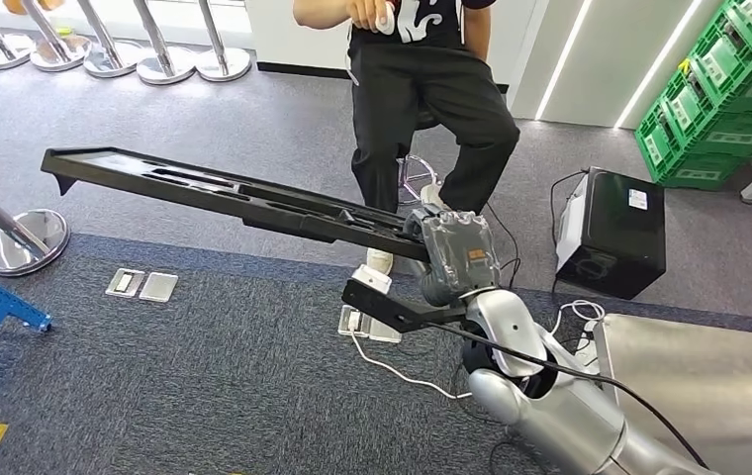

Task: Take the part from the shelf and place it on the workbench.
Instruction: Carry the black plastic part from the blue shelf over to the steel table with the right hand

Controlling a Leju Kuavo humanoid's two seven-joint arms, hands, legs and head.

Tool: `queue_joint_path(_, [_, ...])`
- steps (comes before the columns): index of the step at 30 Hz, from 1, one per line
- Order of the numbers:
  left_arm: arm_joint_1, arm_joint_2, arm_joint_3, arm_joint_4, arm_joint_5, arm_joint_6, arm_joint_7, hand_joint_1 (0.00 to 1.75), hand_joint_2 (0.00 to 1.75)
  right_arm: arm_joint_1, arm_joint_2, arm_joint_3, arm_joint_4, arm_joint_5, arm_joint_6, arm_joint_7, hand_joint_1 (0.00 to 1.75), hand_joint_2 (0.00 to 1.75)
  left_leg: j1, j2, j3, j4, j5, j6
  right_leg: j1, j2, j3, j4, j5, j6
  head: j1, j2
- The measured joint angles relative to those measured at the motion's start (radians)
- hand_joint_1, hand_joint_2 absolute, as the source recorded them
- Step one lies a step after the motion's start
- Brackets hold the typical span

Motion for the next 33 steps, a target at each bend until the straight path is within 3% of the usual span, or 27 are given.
queue_joint_path(2, [0.0, 0.0, 0.0, 0.0, 0.0, 0.001, 0.001, 0.0, 1.75, -0.001, 0.001, 0.0, 0.0, 0.001, -0.002, -0.003, 1.75, 1.75, -0.004, 0.008, 0.001, 0.001, -0.002, -0.011, 0.007, -0.003, 0.013, -0.033, 0.0, -0.01, -0.001, 0.0])
queue_joint_path(5, [0.0, 0.0, 0.0, 0.0, -0.001, 0.011, 0.004, 0.0, 1.75, -0.002, 0.002, -0.002, 0.0, 0.003, -0.004, -0.007, 1.75, 1.75, 0.0, 0.009, 0.004, 0.011, -0.015, -0.029, 0.006, 0.015, 0.013, -0.039, 0.004, -0.03, -0.011, 0.0])
queue_joint_path(7, [0.0, 0.0, 0.0, 0.0, -0.004, 0.013, 0.004, 0.0, 1.75, -0.006, 0.002, -0.003, 0.0, 0.004, -0.003, -0.009, 1.75, 1.75, 0.002, -0.01, -0.025, 0.089, -0.066, -0.034, 0.005, 0.024, 0.016, -0.043, 0.007, -0.043, -0.023, 0.0])
queue_joint_path(9, [0.001, 0.0, 0.0, 0.0, -0.006, 0.011, 0.004, 0.0, 1.75, -0.007, 0.002, -0.003, 0.0, 0.004, -0.002, -0.008, 1.75, 1.75, -0.001, -0.024, -0.086, 0.223, -0.13, -0.034, 0.008, 0.034, 0.016, -0.043, 0.006, -0.051, -0.04, 0.0])
queue_joint_path(10, [0.002, 0.0, 0.0, 0.0, -0.006, 0.011, 0.004, 0.0, 1.75, -0.006, 0.002, -0.003, 0.0, 0.003, -0.001, -0.005, 1.75, 1.75, -0.002, -0.026, -0.11, 0.272, -0.144, -0.033, 0.011, 0.041, 0.016, -0.043, 0.006, -0.053, -0.046, 0.0])
queue_joint_path(11, [0.002, 0.0, 0.0, 0.0, -0.004, 0.01, 0.004, 0.0, 1.75, -0.005, 0.002, -0.003, 0.0, 0.002, -0.001, -0.002, 1.75, 1.75, -0.003, -0.027, -0.119, 0.287, -0.138, -0.031, 0.012, 0.049, 0.017, -0.043, 0.006, -0.053, -0.049, 0.0])
queue_joint_path(12, [0.002, 0.0, 0.0, 0.0, -0.003, 0.008, 0.004, 0.0, 1.75, -0.005, 0.002, -0.003, 0.0, 0.001, 0.0, 0.002, 1.75, 1.75, -0.003, -0.029, -0.109, 0.264, -0.113, -0.027, 0.014, 0.057, 0.018, -0.042, 0.006, -0.053, -0.052, 0.0])
queue_joint_path(14, [0.002, 0.001, 0.0, 0.0, 0.0, 0.004, 0.004, 0.0, 1.75, -0.005, 0.002, -0.003, 0.0, -0.003, 0.001, 0.008, 1.75, 1.75, -0.004, -0.042, -0.053, 0.137, -0.042, -0.017, 0.015, 0.072, 0.02, -0.041, 0.005, -0.052, -0.057, 0.0])
queue_joint_path(16, [0.002, 0.003, 0.0, 0.0, 0.0, 0.001, 0.004, 0.0, 1.75, -0.005, 0.002, -0.003, 0.0, -0.007, -0.002, 0.01, 1.75, 1.75, -0.005, -0.061, -0.011, 0.034, -0.005, -0.008, 0.017, 0.086, 0.016, -0.036, 0.005, -0.047, -0.059, 0.0])
queue_joint_path(19, [0.001, 0.004, 0.0, 0.0, 0.001, 0.0, 0.003, 0.0, 1.75, -0.005, 0.002, -0.003, 0.0, -0.007, -0.007, 0.009, 1.75, 1.75, -0.008, -0.058, -0.006, 0.009, -0.002, 0.001, 0.013, 0.097, 0.009, -0.036, 0.009, -0.03, -0.057, 0.0])
queue_joint_path(21, [0.001, 0.004, 0.0, 0.0, 0.0, 0.001, 0.001, 0.0, 1.75, -0.006, -0.001, -0.005, 0.0, -0.006, -0.007, 0.009, 1.75, 1.75, -0.005, -0.048, -0.002, -0.001, 0.004, 0.011, 0.013, 0.079, -0.001, -0.012, -0.008, -0.018, -0.052, 0.0])
queue_joint_path(24, [0.002, 0.004, 0.0, 0.0, 0.0, 0.001, 0.0, 0.0, 1.75, -0.009, -0.003, -0.008, 0.0, -0.006, -0.007, 0.01, 1.75, 1.75, -0.004, -0.032, 0.001, -0.007, 0.007, 0.02, 0.007, 0.041, -0.076, 0.15, -0.09, -0.003, -0.032, 0.0])
queue_joint_path(26, [0.003, 0.005, 0.0, 0.0, 0.0, 0.003, 0.0, 0.0, 1.75, -0.008, -0.004, -0.008, 0.0, -0.007, -0.007, 0.011, 1.75, 1.75, -0.005, -0.02, 0.001, -0.006, 0.006, 0.02, 0.002, 0.035, -0.117, 0.232, -0.109, 0.004, -0.023, 0.0])
queue_joint_path(27, [0.003, 0.005, 0.0, 0.0, 0.0, 0.004, 0.0, 0.0, 1.75, -0.008, -0.006, -0.008, 0.0, -0.007, -0.008, 0.011, 1.75, 1.75, -0.004, -0.015, 0.002, -0.006, 0.005, 0.019, 0.001, 0.033, -0.111, 0.22, -0.093, 0.006, -0.018, 0.0])
queue_joint_path(28, [0.002, 0.005, 0.0, 0.0, 0.0, 0.005, 0.0, 0.0, 1.75, -0.008, -0.007, -0.008, 0.0, -0.007, -0.01, 0.012, 1.75, 1.75, -0.004, -0.01, 0.003, -0.006, 0.004, 0.017, 0.0, 0.028, -0.087, 0.172, -0.062, 0.006, -0.014, 0.0])
queue_joint_path(30, [0.001, 0.005, 0.0, 0.0, 0.0, 0.006, 0.0, 0.0, 1.75, -0.01, -0.009, -0.01, -0.001, -0.008, -0.017, 0.012, 1.75, 1.75, -0.006, -0.001, 0.007, -0.004, -0.001, 0.01, 0.004, 0.007, -0.019, 0.034, -0.008, 0.0, -0.004, 0.0])
queue_joint_path(31, [0.001, 0.005, 0.0, 0.0, 0.0, 0.008, 0.0, 0.0, 1.75, -0.011, -0.009, -0.011, -0.003, -0.008, -0.021, 0.012, 1.75, 1.75, -0.008, 0.002, 0.009, -0.004, -0.003, 0.006, 0.007, 0.0, 0.004, -0.013, 0.005, -0.006, -0.001, 0.0])
queue_joint_path(33, [0.0, 0.005, 0.0, 0.0, 0.0, 0.011, 0.0, 0.0, 1.75, -0.012, -0.01, -0.014, -0.006, -0.009, -0.03, 0.013, 1.75, 1.75, -0.012, 0.011, 0.01, -0.004, -0.005, -0.004, 0.015, 0.001, 0.015, -0.04, 0.006, -0.018, -0.004, 0.0])
